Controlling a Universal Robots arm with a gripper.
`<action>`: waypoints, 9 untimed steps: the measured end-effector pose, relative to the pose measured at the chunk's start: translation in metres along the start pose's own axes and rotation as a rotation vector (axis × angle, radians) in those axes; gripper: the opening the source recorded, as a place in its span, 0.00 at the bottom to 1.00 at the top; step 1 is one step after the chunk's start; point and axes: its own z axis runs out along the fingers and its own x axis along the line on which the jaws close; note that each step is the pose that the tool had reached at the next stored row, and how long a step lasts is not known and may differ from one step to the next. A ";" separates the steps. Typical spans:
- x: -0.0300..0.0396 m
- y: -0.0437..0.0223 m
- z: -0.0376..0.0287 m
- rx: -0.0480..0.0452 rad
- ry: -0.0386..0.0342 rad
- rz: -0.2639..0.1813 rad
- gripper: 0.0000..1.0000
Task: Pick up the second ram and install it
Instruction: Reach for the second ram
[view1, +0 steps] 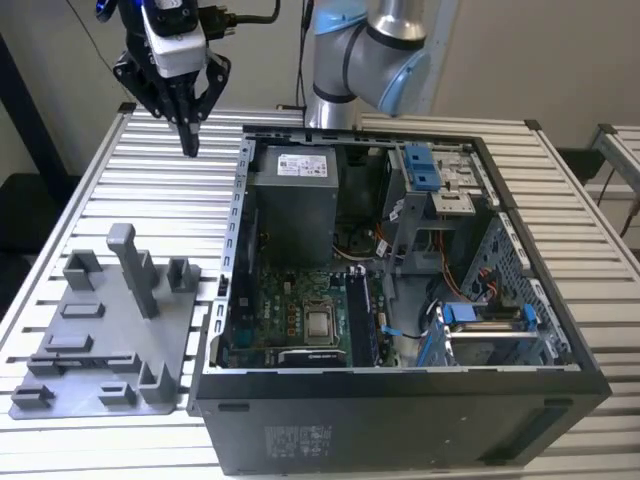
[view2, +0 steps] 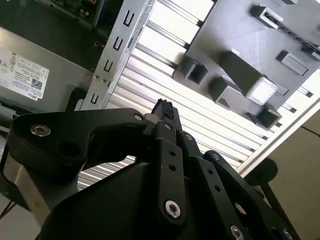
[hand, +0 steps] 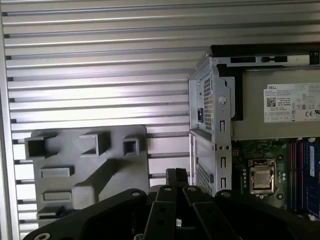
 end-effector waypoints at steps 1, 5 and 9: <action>0.0037 -0.0003 0.0001 0.0000 0.0001 -0.001 0.11; 0.0184 -0.0012 0.0004 -0.0001 0.0002 -0.004 0.11; 0.0335 -0.0022 0.0008 -0.0002 0.0004 -0.008 0.11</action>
